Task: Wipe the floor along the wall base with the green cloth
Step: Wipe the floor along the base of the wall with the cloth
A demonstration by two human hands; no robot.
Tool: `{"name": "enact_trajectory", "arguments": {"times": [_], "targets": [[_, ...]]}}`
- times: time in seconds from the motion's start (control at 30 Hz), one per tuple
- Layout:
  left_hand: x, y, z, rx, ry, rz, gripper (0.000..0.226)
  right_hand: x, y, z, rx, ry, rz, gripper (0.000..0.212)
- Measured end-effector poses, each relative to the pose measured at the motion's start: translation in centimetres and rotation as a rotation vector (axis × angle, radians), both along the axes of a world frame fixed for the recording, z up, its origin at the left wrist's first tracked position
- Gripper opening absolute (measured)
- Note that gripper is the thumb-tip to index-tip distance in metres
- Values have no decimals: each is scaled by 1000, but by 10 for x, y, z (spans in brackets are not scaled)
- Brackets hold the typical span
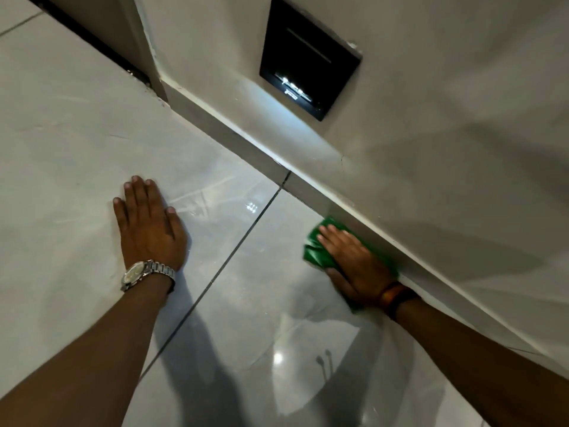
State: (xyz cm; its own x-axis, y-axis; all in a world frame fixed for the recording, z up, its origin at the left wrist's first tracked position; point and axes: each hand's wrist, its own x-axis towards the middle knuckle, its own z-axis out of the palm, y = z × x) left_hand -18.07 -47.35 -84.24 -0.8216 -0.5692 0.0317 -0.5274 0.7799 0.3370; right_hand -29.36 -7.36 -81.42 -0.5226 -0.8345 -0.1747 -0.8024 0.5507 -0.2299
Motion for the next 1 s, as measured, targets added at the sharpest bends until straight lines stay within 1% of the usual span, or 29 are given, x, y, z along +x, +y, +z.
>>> {"name": "enact_trajectory", "arguments": {"times": [0.07,0.17,0.23,0.3,0.33,0.37,0.47,0.53,0.6,0.63,0.7,0.73,0.83,0.9,0.93,0.97,1.0], "targets": [[1,0,1,-2,-10,-1,69,-12,-56,-2,-47,-10,-2,65],[1,1,6,4,-24,-3,69,-21,-134,-1,-93,-2,-61,66],[2,1,10,34,-44,-2,71,-17,-160,4,-92,-18,-116,66],[0,-2,16,103,-70,2,74,-4,-164,11,-120,-59,-190,63],[-2,-3,20,157,-93,7,77,7,-159,14,-172,-88,-274,61],[-4,-5,26,205,-115,21,79,22,-150,17,-247,-106,-408,59],[-14,-2,43,261,-111,66,80,75,-120,24,-470,-102,-1021,53],[-26,10,52,276,-73,62,76,86,-113,26,-488,-124,-1335,55],[-40,24,57,312,-35,25,72,73,-115,31,-417,-198,-1483,67],[-47,31,57,329,-22,8,68,62,-118,33,-376,-235,-1504,74],[-55,41,56,345,-21,-6,59,44,-126,38,-292,-255,-1463,82],[-54,44,55,343,-29,-7,58,40,-131,40,-248,-237,-1408,83],[-36,45,52,313,-72,-13,66,34,-150,42,-151,-163,-1216,81],[-19,43,52,274,-109,-44,60,26,-164,44,-101,-140,-1134,74],[-10,41,55,259,-126,-59,58,20,-171,48,-83,-164,-1113,67],[-1,41,59,247,-138,-78,59,13,-176,52,-80,-233,-1110,57],[5,42,65,238,-153,-97,62,6,-181,58,-85,-347,-1122,44]]}}
